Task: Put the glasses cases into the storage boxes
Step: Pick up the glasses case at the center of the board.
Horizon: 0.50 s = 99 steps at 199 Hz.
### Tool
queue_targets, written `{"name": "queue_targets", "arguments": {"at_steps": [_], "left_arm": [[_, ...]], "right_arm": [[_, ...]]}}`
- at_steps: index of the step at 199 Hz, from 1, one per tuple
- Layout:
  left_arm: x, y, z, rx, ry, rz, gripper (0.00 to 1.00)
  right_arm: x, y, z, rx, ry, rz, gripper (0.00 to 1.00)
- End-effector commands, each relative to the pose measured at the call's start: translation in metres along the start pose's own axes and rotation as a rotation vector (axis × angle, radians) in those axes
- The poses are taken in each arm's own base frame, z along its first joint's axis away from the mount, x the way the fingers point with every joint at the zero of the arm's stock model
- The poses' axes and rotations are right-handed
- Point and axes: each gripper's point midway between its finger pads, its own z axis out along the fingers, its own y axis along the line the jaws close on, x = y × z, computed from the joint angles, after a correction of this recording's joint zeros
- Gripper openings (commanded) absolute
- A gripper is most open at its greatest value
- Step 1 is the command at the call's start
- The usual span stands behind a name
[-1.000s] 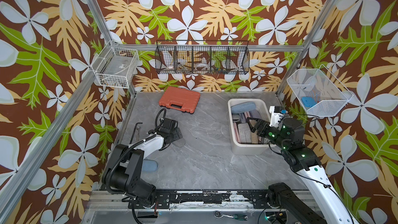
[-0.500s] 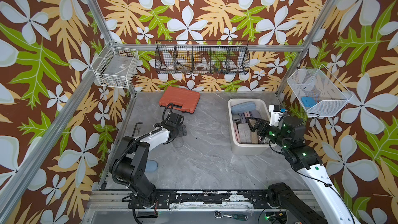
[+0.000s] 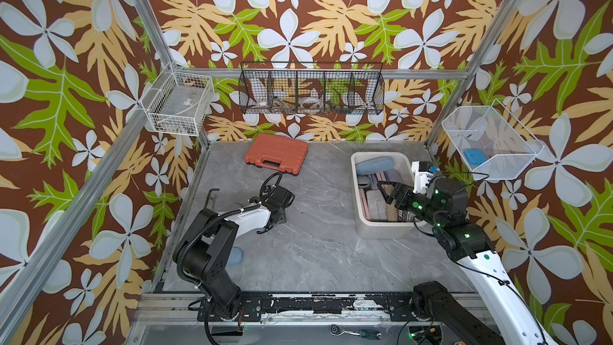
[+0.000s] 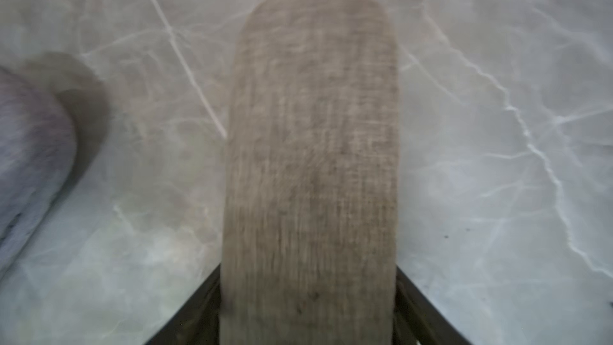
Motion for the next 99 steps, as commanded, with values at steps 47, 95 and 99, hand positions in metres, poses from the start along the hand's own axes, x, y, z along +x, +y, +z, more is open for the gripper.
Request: {"name": "queue_targets", "arguments": {"at_steps": [47, 95, 99], "left_arm": [[-0.014, -0.003, -0.030, 0.082, -0.092, -0.027, 0.53], [-0.019, -0.028, -0.068, 0.273, -0.151, -0.040, 0.52], [-0.019, -0.034, -0.074, 0.302, -0.162, -0.037, 0.52]], "right_arm": [[-0.006, 0.005, -0.004, -0.008, -0.019, 0.024, 0.78], [-0.005, 0.015, 0.000, -0.052, -0.006, 0.047, 0.76], [-0.003, 0.017, 0.002, -0.057, 0.002, 0.046, 0.76]]}}
